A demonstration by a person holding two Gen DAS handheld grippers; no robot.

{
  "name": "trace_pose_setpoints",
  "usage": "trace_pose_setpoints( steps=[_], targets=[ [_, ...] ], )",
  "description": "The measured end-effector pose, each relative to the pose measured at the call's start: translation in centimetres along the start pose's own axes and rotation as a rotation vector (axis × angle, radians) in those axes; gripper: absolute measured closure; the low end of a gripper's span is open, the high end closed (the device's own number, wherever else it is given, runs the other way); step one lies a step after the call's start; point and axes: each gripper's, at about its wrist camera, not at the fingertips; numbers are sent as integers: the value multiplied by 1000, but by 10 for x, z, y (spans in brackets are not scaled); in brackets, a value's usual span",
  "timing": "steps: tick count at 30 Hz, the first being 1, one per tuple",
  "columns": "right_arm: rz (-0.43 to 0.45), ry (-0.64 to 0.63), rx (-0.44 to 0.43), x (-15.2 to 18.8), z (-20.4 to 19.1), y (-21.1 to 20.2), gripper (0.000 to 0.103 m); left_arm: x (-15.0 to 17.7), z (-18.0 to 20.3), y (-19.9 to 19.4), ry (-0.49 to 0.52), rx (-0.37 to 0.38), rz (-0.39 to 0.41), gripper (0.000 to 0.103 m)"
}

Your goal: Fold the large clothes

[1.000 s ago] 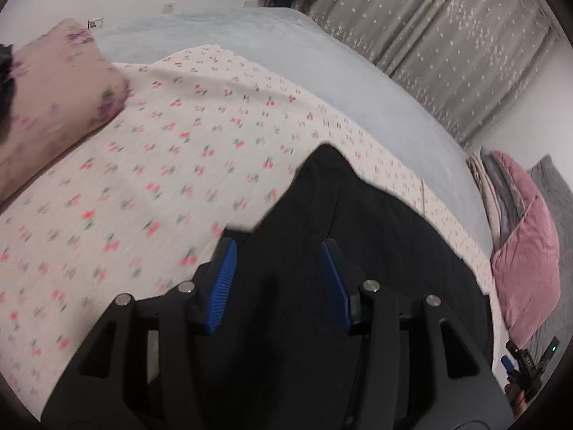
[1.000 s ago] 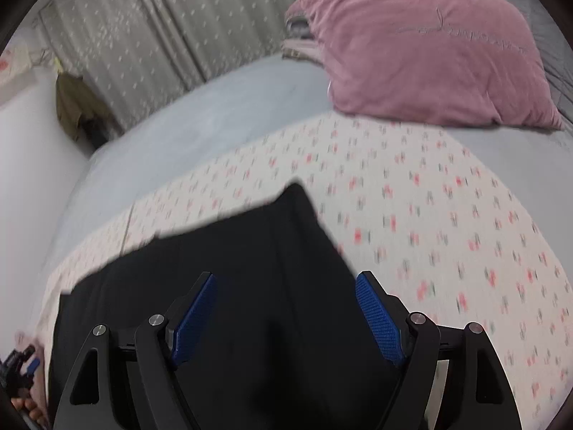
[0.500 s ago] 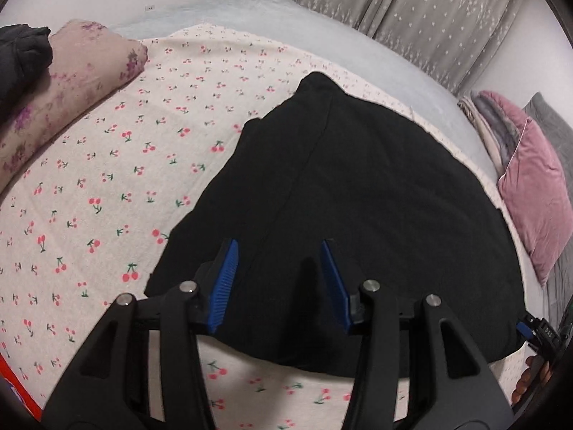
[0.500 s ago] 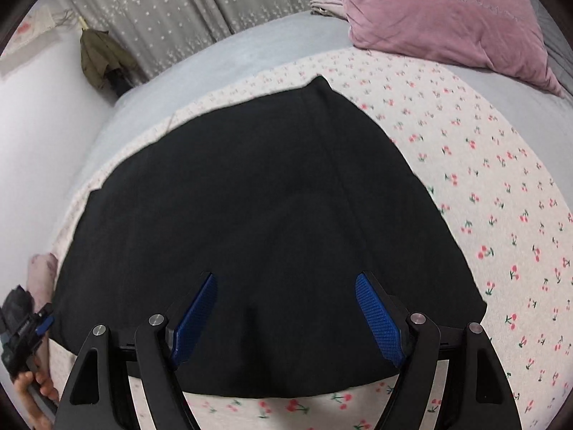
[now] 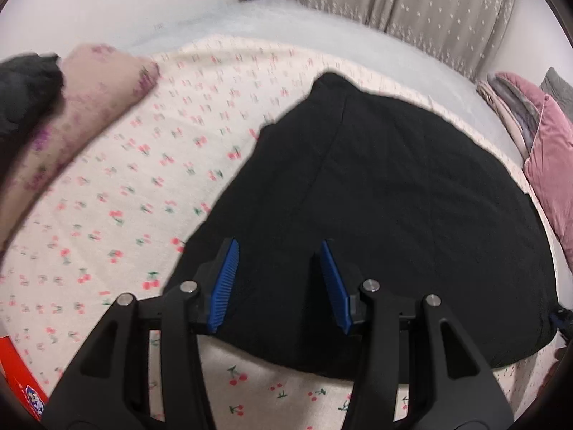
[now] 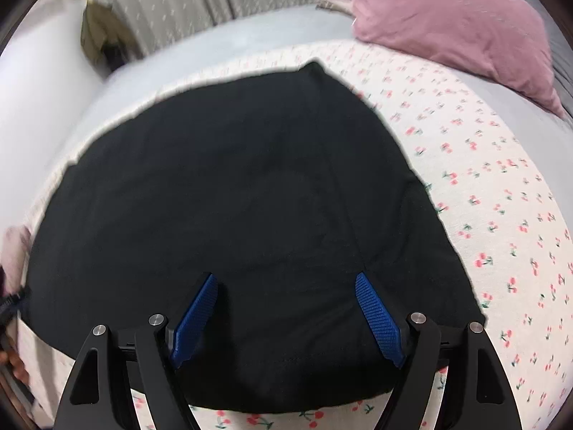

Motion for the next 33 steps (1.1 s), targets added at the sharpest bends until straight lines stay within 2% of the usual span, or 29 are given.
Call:
trace_pose_setpoints(
  steps=[2,4,8,12,17,19,22,25,27,30,33],
  targets=[
    [71,12,21,2,3,-25,22,2,5,-20,24,44,54,53],
    [94,50,52,9,10,-42,22,7,12,-35,58,107,72,52],
    [59,191,58,28,34,-48,22,13,24,-33,81,143,30,52],
    [98,202,72,35,41,-62,22,23,45,-34,125,184,5,52],
    [123,174,16,31,34,-64,22,56,94,-50,324,279,-2,50],
    [126,195,21,30,37,-61,22,76,119,-50,422,296,-14,45],
    [128,195,-17,26,32,-54,22,104,158,-39,547,277,-28,45],
    [125,166,-27,24,24,-52,22,121,179,-22,597,249,-68,45],
    [89,149,-24,23,21,-42,22,134,186,-4,627,187,-85,44],
    [33,156,-54,25,22,-28,22,130,185,-5,617,188,-83,43],
    [73,191,-96,25,26,-35,22,119,185,-12,578,208,-97,43]
  ],
)
Point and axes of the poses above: each gripper's, at about its wrist camera, not at the fingertips, and y roughly the way its jaws point, z to its right, x to its underside, and after that the axes turned 12 degrees about -y, right-handed
